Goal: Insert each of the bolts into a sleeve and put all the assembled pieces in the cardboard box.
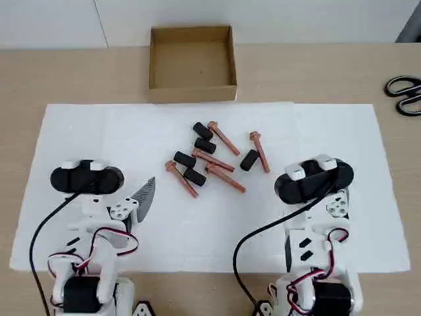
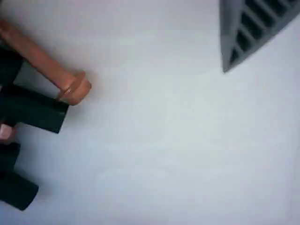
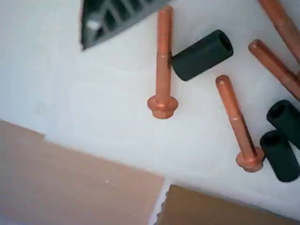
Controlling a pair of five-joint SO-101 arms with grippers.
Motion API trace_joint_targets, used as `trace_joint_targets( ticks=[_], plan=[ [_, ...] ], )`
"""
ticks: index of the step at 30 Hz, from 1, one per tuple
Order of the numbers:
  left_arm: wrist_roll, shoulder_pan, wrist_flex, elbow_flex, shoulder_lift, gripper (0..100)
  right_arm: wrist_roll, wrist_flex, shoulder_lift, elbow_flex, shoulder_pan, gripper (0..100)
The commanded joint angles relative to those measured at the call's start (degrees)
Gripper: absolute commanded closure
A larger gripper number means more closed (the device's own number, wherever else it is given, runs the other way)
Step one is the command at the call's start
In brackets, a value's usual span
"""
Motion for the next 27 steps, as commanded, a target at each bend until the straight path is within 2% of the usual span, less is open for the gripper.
trace_joint_targets(
  ticks=[1, 5, 10, 14, 19, 23, 27],
  plan=[
    [-0.7, -1.5, 0.0, -9.5, 8.6, 69, 1.3, 0.0, 7.0, -8.9, 0.2, 80.6],
    [-0.7, -4.0, -0.2, -19.0, 25.7, 69, 1.2, 0.4, 20.6, -18.7, 2.0, 80.6],
    [-0.7, -4.0, 0.1, -32.3, 45.6, 69, 1.2, 5.3, 40.8, -31.3, 2.6, 80.6],
    [-0.5, -4.0, 3.1, -44.2, 60.3, 69, 1.0, 15.2, 60.2, -44.7, 2.6, 80.6],
    [-0.7, 0.1, 10.3, -55.6, 77.6, 69, -1.6, 29.2, 82.1, -62.8, -0.1, 80.6],
    [-0.7, 3.6, 10.9, -58.8, 84.7, 69, -4.4, 36.4, 89.6, -73.4, -6.3, 80.6],
    [-0.5, 6.1, 10.8, -58.9, 86.2, 69, -4.7, 36.3, 90.5, -75.3, -10.8, 80.6]
  ],
)
